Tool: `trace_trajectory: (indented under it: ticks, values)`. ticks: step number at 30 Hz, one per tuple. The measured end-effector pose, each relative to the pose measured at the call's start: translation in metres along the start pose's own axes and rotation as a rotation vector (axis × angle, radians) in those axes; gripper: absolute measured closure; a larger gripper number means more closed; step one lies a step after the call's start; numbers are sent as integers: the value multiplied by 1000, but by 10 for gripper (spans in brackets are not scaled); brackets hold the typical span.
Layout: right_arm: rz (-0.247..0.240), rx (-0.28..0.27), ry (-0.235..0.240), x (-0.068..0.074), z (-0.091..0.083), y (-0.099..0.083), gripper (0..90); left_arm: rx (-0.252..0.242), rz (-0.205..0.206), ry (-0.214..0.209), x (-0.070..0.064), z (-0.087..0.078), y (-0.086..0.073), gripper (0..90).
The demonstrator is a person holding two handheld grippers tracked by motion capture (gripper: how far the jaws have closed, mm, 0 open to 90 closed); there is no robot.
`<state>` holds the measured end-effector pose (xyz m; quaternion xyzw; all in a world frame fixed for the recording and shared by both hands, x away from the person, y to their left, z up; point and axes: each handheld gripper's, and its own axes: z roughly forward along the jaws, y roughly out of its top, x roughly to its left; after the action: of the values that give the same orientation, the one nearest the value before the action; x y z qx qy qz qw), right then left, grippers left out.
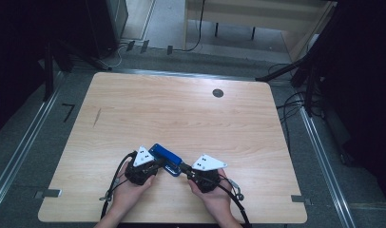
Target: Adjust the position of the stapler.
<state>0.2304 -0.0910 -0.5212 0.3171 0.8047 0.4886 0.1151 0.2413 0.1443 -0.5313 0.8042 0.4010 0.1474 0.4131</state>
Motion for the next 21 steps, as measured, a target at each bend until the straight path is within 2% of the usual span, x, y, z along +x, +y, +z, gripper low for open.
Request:
trace_trajectory:
  ticks: [12,21]
  values:
    - [-5,-29,-2,2,0,4,900,0,7,14,-1,0,0,900]
    - [-25,-49,-5,1,-2,17,900,-2,3,13,-1,0,0,900]
